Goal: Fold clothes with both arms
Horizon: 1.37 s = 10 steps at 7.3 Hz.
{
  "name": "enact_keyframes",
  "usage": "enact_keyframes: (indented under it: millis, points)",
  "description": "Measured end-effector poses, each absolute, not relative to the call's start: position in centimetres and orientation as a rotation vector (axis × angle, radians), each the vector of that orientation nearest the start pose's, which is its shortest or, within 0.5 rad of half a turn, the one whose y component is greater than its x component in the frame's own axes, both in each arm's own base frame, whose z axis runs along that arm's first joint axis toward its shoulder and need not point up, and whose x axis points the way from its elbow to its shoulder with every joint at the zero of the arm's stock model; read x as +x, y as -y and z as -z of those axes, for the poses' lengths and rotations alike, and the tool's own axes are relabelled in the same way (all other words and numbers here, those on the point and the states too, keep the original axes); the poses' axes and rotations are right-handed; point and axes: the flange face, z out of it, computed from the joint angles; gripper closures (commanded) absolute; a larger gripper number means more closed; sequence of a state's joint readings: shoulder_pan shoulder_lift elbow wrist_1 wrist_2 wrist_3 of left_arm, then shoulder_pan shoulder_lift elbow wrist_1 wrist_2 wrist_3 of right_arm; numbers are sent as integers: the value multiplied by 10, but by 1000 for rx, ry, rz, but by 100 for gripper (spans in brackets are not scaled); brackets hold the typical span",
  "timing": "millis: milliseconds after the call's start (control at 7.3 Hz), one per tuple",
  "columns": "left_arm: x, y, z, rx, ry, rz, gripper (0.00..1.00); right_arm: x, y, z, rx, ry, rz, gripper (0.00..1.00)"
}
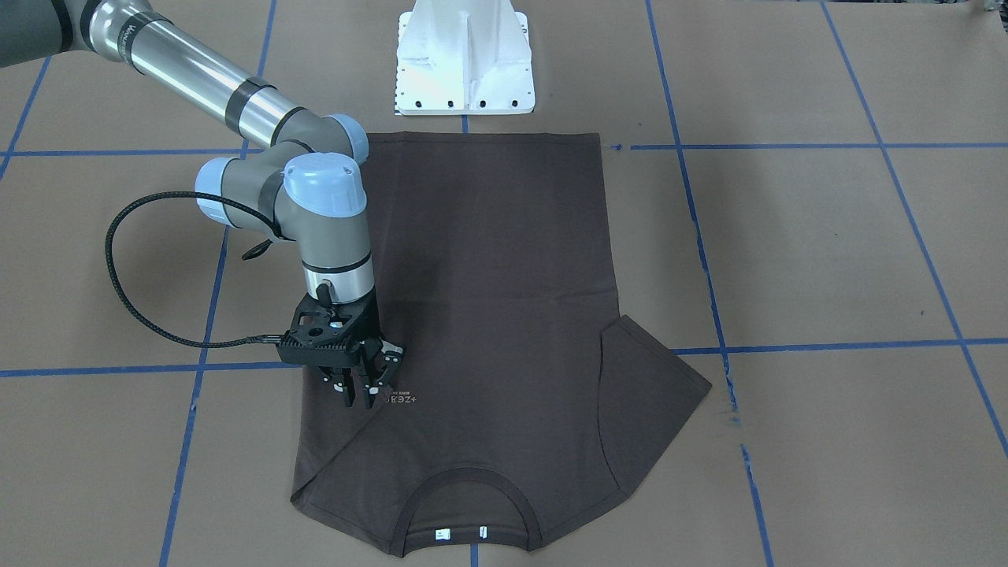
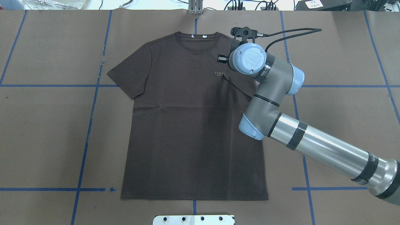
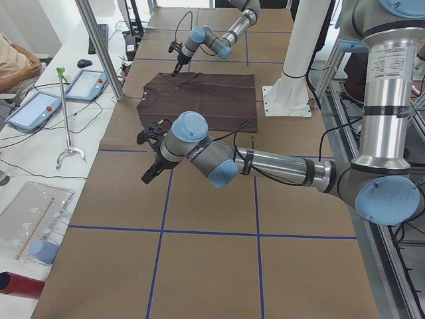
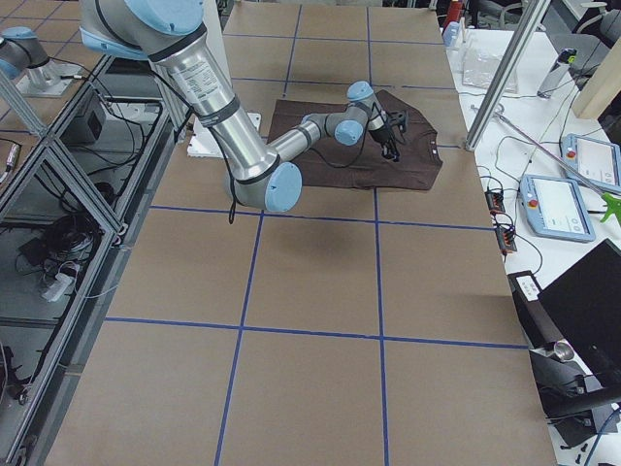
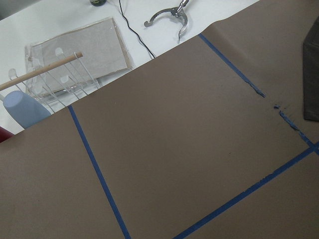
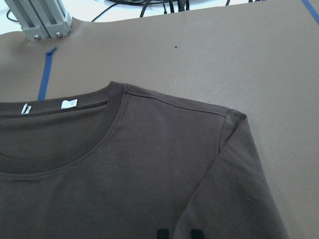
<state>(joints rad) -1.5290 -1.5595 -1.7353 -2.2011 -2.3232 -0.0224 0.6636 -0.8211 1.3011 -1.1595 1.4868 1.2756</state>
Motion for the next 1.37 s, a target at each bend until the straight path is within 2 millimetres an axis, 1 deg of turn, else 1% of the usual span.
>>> enact_keyframes:
  millis: [137,274,411,548,685,822,959,1096,1233,1370]
  points:
    - [-44,507,-507,735,-736,-314,0,-522,598,-268,476,741,-371,0]
    - [-41,508,-501,755,-740,-314,0,-509,609,-264,455,735,-327,0]
    - [-30,509,-493,775,-757,-322,0,-487,621,-266,425,745,-261,0]
    - [3,513,-486,770,-807,-331,0,-453,632,-273,407,763,-190,0]
    - [47,520,-476,723,-871,-294,0,-407,637,-287,394,787,-124,0]
    - [84,531,-465,678,-904,-209,16,-358,639,-306,383,809,-66,0]
    - [123,543,-453,637,-926,-106,50,-306,640,-329,377,826,-6,0]
    - [163,554,-441,580,-964,-1,55,-257,638,-356,372,837,50,0]
    - [204,561,-430,517,-1001,94,55,-219,634,-380,370,843,87,0]
    - [252,566,-423,473,-1014,168,55,-195,628,-395,371,845,101,0]
